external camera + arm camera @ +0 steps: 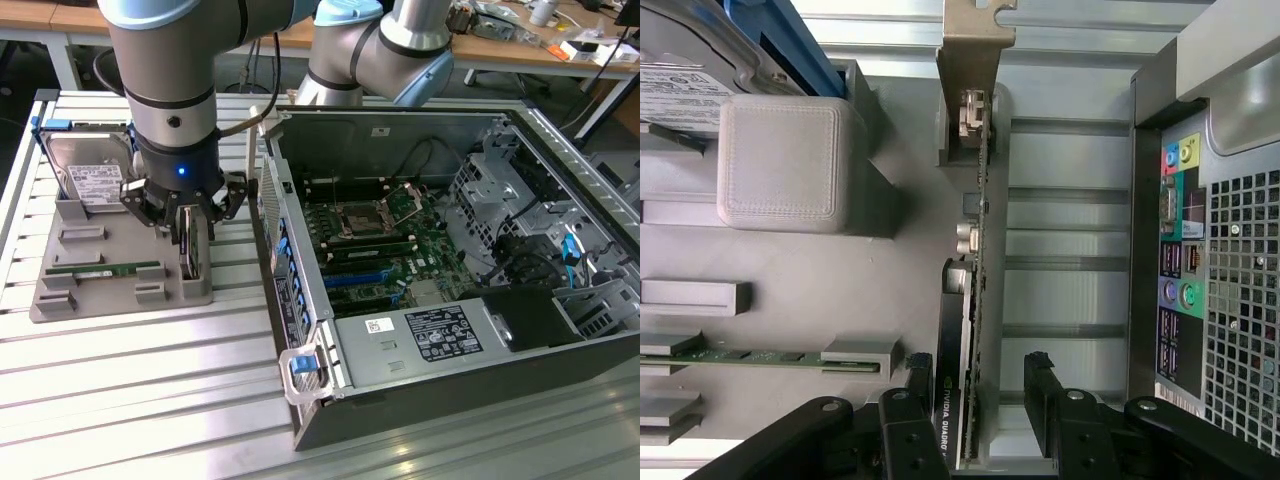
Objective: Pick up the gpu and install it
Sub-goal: 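Pick up the gpu and move the gpu toward the slot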
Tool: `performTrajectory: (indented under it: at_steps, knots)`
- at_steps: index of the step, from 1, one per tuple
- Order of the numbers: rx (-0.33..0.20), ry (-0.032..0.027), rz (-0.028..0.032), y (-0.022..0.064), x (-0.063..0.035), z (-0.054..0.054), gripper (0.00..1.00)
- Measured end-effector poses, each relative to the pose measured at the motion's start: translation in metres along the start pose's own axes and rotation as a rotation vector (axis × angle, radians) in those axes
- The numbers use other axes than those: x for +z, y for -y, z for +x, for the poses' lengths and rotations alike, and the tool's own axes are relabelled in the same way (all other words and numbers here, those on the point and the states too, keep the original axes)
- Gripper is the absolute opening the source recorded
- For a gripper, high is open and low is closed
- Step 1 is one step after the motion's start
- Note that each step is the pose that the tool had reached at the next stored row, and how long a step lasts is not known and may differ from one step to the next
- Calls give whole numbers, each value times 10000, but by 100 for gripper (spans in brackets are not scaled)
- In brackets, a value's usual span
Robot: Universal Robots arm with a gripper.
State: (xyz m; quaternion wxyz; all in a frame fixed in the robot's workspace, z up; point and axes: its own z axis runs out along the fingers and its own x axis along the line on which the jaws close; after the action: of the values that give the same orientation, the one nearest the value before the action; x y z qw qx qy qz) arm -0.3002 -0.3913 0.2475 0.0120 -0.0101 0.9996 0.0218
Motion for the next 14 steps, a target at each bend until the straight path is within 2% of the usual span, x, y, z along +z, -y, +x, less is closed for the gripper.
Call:
performTrajectory:
  at_steps: [9, 14]
  knots:
    - [0, 0, 3, 0, 0, 0, 50]
    - [0, 0, 4, 2, 41, 1, 50]
